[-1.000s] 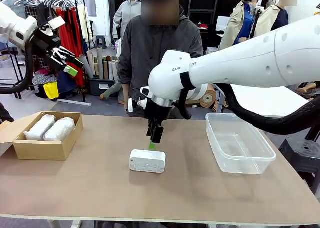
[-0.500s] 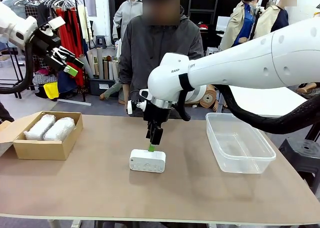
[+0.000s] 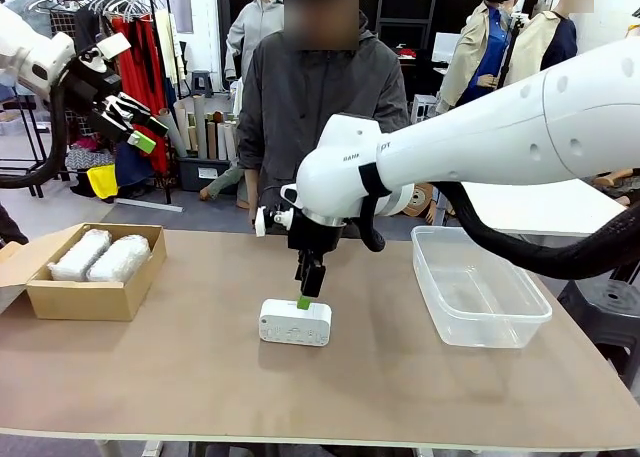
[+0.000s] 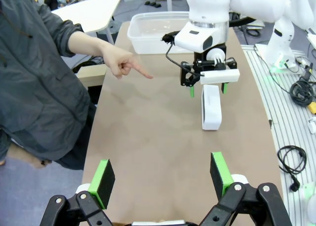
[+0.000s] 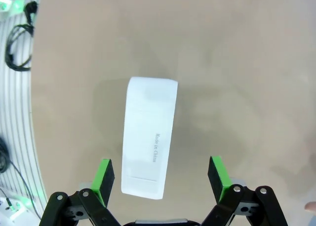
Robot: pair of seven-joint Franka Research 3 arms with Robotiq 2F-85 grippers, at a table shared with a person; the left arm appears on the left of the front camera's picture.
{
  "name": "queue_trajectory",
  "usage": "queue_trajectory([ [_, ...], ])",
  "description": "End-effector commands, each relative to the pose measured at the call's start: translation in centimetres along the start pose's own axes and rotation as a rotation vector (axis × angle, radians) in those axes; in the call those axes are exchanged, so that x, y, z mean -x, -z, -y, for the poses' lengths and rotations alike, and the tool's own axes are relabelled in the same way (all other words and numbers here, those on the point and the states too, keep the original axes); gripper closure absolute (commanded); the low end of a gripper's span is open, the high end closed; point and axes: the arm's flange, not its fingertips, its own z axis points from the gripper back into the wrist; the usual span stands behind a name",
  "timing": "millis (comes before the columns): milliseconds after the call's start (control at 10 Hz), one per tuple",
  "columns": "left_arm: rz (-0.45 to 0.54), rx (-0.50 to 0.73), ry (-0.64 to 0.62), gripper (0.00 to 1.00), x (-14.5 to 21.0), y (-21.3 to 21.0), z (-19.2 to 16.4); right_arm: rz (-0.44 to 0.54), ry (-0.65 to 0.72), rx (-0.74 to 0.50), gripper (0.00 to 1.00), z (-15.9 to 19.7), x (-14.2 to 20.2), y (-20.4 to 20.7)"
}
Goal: Separate and place wrapped and unwrapped clocks.
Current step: Pick up the Digital clock indicated by the person.
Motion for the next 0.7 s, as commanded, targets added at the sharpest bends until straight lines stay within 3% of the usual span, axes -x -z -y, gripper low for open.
queue_trajectory([
  [0, -0.009, -0.005, 0.001, 0.0, 0.0, 0.0, 0.2, -0.083, 0.057, 0.066, 0.0, -1.2, -0.5, 1.4],
  [600, -0.009, -0.005, 0.001, 0.0, 0.0, 0.0, 0.2, -0.106, 0.093, 0.003, 0.0, 0.1, 0.3, 4.6],
])
